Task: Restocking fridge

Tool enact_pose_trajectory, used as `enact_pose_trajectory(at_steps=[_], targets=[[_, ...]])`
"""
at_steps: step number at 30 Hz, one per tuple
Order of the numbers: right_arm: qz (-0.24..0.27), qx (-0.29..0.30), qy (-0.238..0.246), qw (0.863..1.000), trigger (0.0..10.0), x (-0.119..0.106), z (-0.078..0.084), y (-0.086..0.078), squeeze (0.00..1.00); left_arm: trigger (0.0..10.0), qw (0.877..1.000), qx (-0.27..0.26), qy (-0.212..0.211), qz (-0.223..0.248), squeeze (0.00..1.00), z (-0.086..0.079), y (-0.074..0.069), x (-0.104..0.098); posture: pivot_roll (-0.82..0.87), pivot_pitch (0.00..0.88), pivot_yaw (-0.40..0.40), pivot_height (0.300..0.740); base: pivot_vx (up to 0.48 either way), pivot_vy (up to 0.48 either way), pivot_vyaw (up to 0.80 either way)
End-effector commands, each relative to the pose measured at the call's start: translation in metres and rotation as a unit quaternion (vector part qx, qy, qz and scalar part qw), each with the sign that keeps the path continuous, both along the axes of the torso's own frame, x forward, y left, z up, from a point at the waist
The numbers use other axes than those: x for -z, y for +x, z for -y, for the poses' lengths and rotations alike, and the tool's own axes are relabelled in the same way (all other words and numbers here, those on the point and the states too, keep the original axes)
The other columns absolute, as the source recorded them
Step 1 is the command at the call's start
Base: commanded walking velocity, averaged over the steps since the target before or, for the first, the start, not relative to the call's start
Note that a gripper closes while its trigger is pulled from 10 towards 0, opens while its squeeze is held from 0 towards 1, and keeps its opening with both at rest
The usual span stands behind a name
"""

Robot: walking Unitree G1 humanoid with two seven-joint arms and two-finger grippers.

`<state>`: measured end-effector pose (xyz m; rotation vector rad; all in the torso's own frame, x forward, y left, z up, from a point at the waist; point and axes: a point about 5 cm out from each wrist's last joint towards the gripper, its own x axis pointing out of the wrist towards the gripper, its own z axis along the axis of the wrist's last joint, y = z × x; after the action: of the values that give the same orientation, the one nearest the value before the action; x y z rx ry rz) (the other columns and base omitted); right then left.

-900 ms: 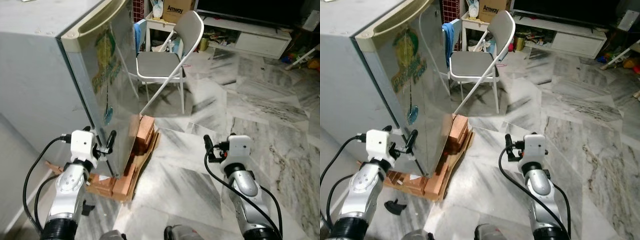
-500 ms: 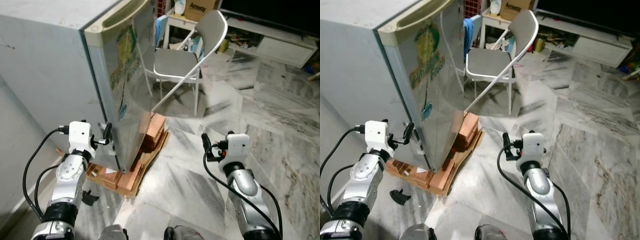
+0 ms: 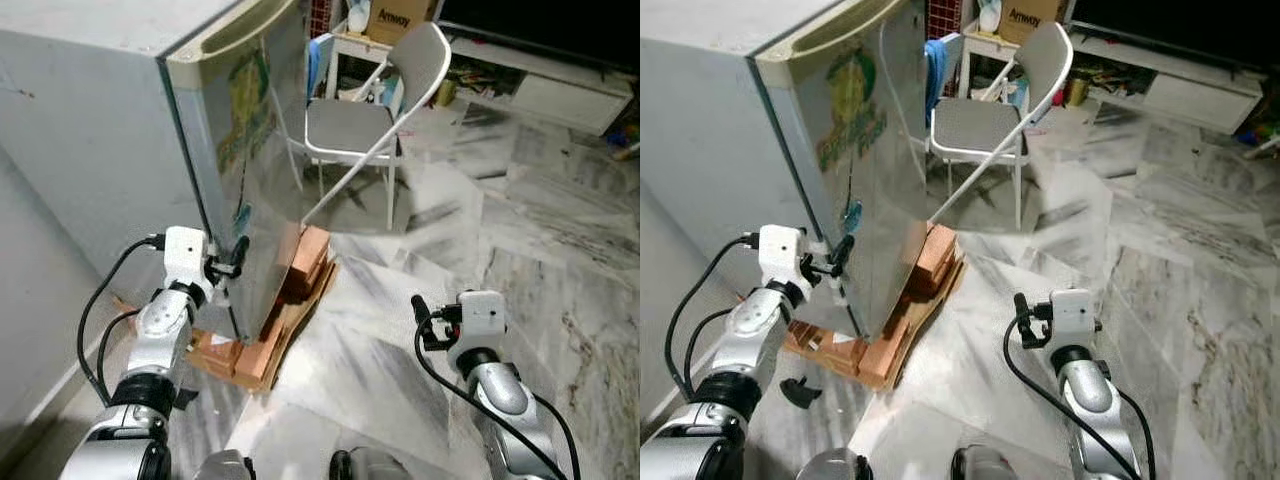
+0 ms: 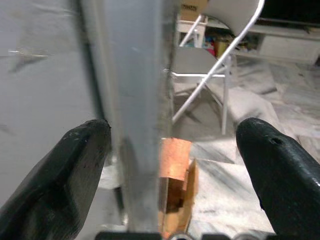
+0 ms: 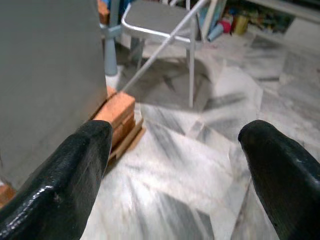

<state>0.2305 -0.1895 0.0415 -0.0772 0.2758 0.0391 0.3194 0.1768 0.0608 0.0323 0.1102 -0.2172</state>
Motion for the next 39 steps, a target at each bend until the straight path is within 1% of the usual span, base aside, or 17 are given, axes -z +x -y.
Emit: enact_pose_trajectory(at_steps=[1,10,18,22,23,24,25,26,27,28,29,30,31,32,35,36,39], targets=[[0.01,0.001,-0.003,1.0,10.0,-0.007,0.004,0.001,0.0,10.0,1.0,0.01,0.005,0.005,0.0,0.005,0.005,-0.003,-0.03,0.057,-0.049,0.74,0.0,0.0,0.0],[0.002,0.005,-0.009,1.0,10.0,-0.008,0.011,-0.01,0.0,10.0,1.0,-0.016,0.015,0.011,0.0,0.006,0.023,-0.016,-0.06,0.069,-0.047,0.74,0.0,0.0,0.0],[0.0,0.007,-0.012,1.0,10.0,-0.01,0.013,-0.017,0.0,10.0,0.999,-0.011,0.029,0.009,0.0,0.01,0.031,-0.022,-0.07,0.074,-0.047,0.74,0.0,0.0,0.0],[0.004,0.006,-0.015,1.0,10.0,-0.012,0.015,-0.02,0.0,10.0,0.999,0.025,0.03,0.022,0.0,0.029,0.036,-0.028,-0.08,0.074,-0.047,0.74,0.0,0.0,0.0],[-0.005,0.003,-0.022,1.0,10.0,-0.009,0.016,-0.024,0.0,10.0,0.995,0.083,0.038,0.042,0.0,0.054,0.034,-0.032,-0.07,0.071,-0.048,0.74,0.0,0.0,0.0],[-0.005,0.003,-0.022,1.0,10.0,-0.009,0.016,-0.024,0.0,10.0,0.995,0.083,0.038,0.042,0.0,0.054,0.034,-0.032,-0.07,0.071,-0.048,0.74,0.0,0.0,0.0],[-0.014,0.002,-0.029,0.999,10.0,-0.005,0.018,-0.028,0.0,10.0,0.986,0.149,0.038,0.065,0.0,0.083,0.028,-0.036,-0.06,0.07,-0.048,0.74,0.0,0.0,0.0],[-0.014,0.002,-0.029,0.999,10.0,-0.005,0.018,-0.028,0.0,10.0,0.986,0.149,0.038,0.065,0.0,0.083,0.028,-0.036,-0.06,0.07,-0.048,0.74,0.0,0.0,0.0],[-0.042,0.013,-0.032,0.999,10.0,0.008,0.025,-0.037,0.0,10.0,0.942,0.315,0.016,0.111,0.0,0.156,-0.001,-0.047,-0.05,0.067,-0.045,0.74,0.0,0.0,0.0],[-0.05,0.019,-0.03,0.998,10.0,0.012,0.026,-0.04,0.0,10.0,0.916,0.383,-0.011,0.121,0.0,0.188,-0.019,-0.053,-0.05,0.066,-0.043,0.74,0.0,0.0,0.0],[-0.053,0.021,-0.026,0.998,10.0,0.015,0.026,-0.04,0.0,10.0,0.895,0.428,-0.05,0.115,0.0,0.208,-0.032,-0.061,-0.05,0.066,-0.041,0.74,0.0,0.0,0.0],[-0.053,0.02,-0.024,0.998,10.0,0.015,0.025,-0.04,0.0,10.0,0.883,0.451,-0.084,0.102,0.0,0.218,-0.039,-0.067,-0.05,0.066,-0.039,0.74,0.0,0.0,0.0],[-0.053,0.02,-0.024,0.998,10.0,0.015,0.025,-0.04,0.0,10.0,0.883,0.451,-0.084,0.102,0.0,0.218,-0.039,-0.067,-0.05,0.066,-0.039,0.74,0.0,0.0,0.0],[-0.052,0.018,-0.023,0.998,10.0,0.015,0.023,-0.039,0.0,10.0,0.875,0.464,-0.109,0.089,0.0,0.224,-0.04,-0.072,-0.06,0.065,-0.035,0.74,0.0,0.0,0.0],[-0.047,0.014,-0.023,0.998,10.0,0.015,0.021,-0.037,0.0,10.0,0.878,0.458,-0.109,0.084,0.0,0.221,-0.03,-0.075,-0.06,0.061,-0.03,0.74,0.0,0.0,0.0],[-0.048,0.015,-0.022,0.999,10.0,0.016,0.02,-0.037,0.0,10.0,0.887,0.443,-0.102,0.08,0.0,0.214,-0.022,-0.073,-0.05,0.055,-0.023,0.74,0.0,0.0,0.0],[-0.053,0.02,-0.015,0.998,10.0,0.023,0.019,-0.038,0.0,10.0,0.924,0.369,-0.089,0.056,0.0,0.181,-0.002,-0.057,-0.04,0.052,-0.018,0.74,0.0,0.0,0.0]])
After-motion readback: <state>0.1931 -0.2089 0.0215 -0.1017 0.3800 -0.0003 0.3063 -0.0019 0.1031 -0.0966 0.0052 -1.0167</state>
